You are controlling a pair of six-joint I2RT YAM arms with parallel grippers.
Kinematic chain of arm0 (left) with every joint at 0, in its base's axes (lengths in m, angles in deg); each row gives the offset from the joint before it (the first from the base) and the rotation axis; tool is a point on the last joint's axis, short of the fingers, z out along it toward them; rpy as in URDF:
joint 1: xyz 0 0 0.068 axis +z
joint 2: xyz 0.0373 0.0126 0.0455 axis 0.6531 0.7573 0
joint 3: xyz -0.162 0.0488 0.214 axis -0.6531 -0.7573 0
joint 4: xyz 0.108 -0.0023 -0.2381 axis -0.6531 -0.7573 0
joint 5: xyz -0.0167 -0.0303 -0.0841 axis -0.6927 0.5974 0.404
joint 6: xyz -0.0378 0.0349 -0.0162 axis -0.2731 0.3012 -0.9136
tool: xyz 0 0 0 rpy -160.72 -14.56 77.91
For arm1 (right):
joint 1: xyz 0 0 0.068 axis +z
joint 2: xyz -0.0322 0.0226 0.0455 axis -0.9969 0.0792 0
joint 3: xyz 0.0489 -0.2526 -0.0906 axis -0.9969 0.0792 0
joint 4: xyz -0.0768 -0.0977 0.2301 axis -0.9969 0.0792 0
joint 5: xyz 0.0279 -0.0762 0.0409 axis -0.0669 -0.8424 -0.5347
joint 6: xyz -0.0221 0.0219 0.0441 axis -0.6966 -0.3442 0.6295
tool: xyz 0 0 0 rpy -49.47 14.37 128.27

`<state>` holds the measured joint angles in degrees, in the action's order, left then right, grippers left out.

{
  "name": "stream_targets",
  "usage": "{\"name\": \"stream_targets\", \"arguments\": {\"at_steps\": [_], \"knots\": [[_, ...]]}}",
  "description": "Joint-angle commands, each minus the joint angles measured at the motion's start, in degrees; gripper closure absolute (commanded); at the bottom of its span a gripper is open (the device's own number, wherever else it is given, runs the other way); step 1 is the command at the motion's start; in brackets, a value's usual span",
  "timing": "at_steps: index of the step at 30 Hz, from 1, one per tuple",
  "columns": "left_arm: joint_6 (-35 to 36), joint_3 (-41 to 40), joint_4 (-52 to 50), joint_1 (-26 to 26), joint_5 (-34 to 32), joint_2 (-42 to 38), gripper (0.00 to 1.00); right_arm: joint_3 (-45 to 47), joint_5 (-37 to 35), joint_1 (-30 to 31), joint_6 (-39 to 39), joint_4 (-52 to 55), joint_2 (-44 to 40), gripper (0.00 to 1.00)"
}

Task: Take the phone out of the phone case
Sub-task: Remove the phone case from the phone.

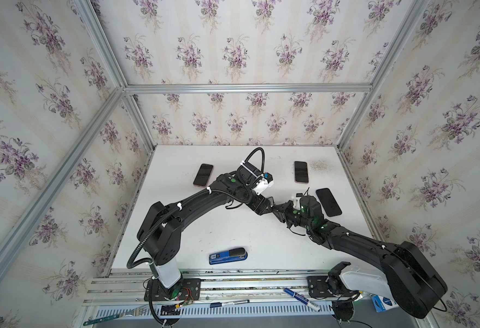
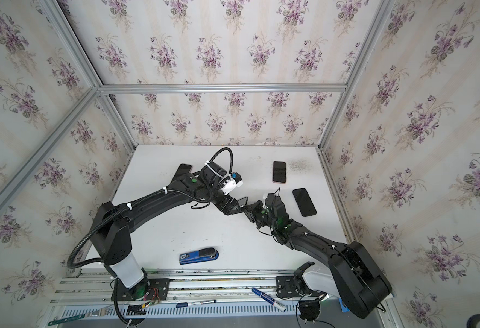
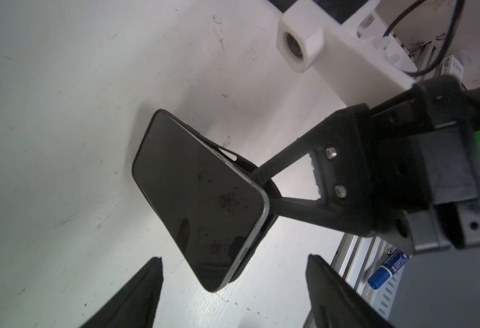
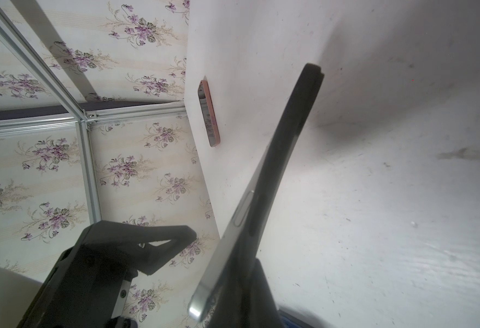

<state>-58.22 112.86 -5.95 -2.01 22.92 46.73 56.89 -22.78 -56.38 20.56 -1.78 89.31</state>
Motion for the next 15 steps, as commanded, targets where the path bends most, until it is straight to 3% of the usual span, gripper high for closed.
{"name": "stream_targets", "arguments": {"at_steps": [1,9,15], "knots": [[1.53,0.88,-0.07,-0.19,-0.75,0.89,0.21,0.0,0.53,0.01,0.56,-4.58,0.11,1.0],[1.97,1.95,-0.02,-0.8,-5.68,2.82,0.29,0.24,0.6,0.01,1.07,-4.86,-0.17,1.0],[2.72,2.34,0.03,-1.07,-11.13,3.47,0.44,0.33,0.62,0.01,1.43,-5.07,-0.25,1.0]]}}
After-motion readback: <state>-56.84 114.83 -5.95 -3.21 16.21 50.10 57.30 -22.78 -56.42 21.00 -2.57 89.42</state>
